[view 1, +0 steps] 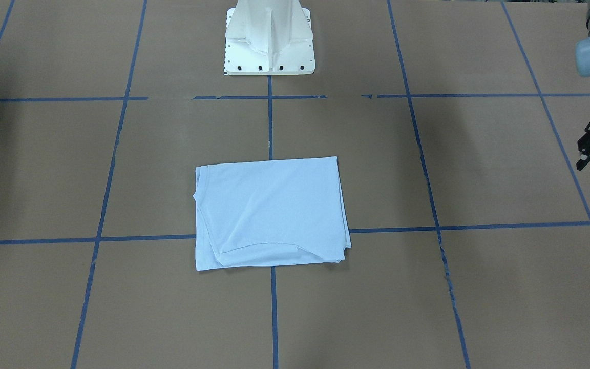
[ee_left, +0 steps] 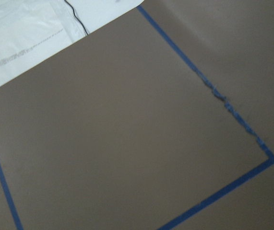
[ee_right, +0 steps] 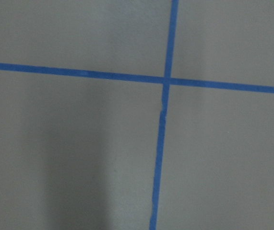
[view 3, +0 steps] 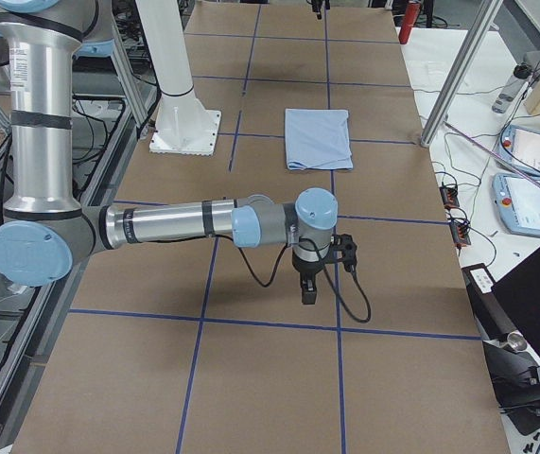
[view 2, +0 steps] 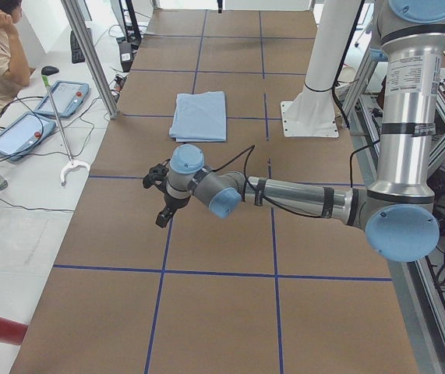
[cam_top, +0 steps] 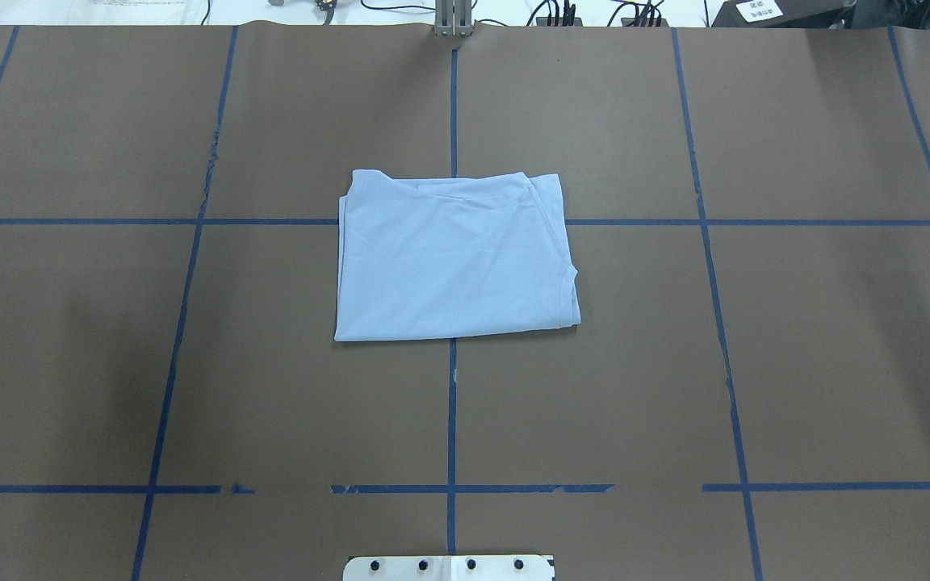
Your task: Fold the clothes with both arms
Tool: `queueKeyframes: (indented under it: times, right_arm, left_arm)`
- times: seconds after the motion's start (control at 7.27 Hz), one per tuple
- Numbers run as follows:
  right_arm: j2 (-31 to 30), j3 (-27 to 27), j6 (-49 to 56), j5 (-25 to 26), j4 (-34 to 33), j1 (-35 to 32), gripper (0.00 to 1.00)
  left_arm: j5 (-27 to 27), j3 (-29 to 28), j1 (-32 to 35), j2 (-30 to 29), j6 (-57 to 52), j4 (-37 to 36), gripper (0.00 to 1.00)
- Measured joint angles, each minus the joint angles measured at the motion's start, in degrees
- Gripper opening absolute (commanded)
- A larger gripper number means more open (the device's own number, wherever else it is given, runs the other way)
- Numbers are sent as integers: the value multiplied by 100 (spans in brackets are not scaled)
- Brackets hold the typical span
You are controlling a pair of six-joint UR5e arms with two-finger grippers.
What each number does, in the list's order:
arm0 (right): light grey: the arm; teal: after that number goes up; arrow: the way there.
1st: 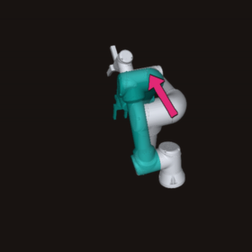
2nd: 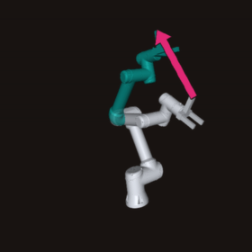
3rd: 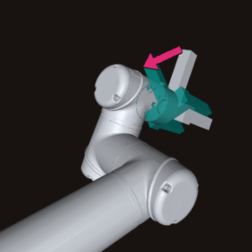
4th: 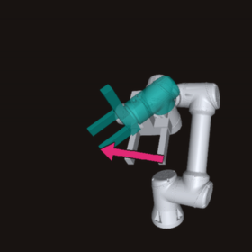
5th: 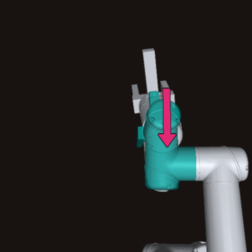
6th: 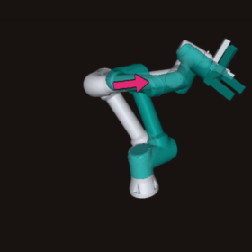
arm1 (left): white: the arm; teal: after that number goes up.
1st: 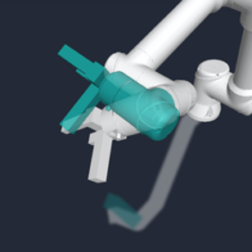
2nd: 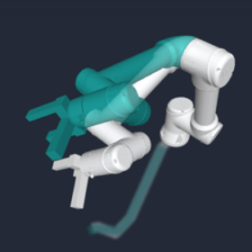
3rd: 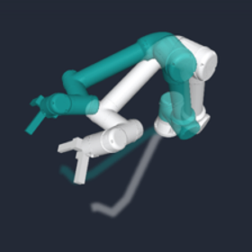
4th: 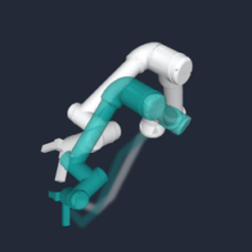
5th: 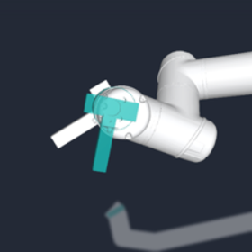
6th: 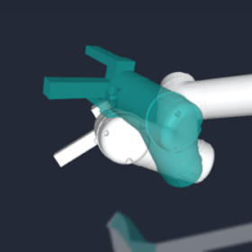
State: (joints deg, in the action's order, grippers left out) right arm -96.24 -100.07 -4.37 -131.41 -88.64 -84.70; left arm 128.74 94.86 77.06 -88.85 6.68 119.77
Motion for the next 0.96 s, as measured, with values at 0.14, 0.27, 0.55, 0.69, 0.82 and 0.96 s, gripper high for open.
queueKeyframes:
  times: [0.14,0.27,0.55,0.69,0.82,0.96]
  right_arm:
    - [-216,-3,10,-4,39,-205,100]
    - [-310,-17,13,-19,-28,-376,100]
    - [-350,-47,15,-34,-225,-502,100]
    - [-355,-55,15,-39,-260,-515,100]
    - [-356,-65,15,-41,-276,-517,100]
    - [-356,-75,14,-42,-278,-520,100]
  left_arm:
    - [232,-75,249,115,-161,-250,100]
    - [353,-150,482,180,-600,-710,100]
    - [400,-343,951,194,-1516,-1995,100]
    - [408,-390,1087,231,-1691,-2335,100]
    - [421,-402,1160,242,-1756,-2598,100]
    - [441,-384,1196,218,-1776,-2853,100]
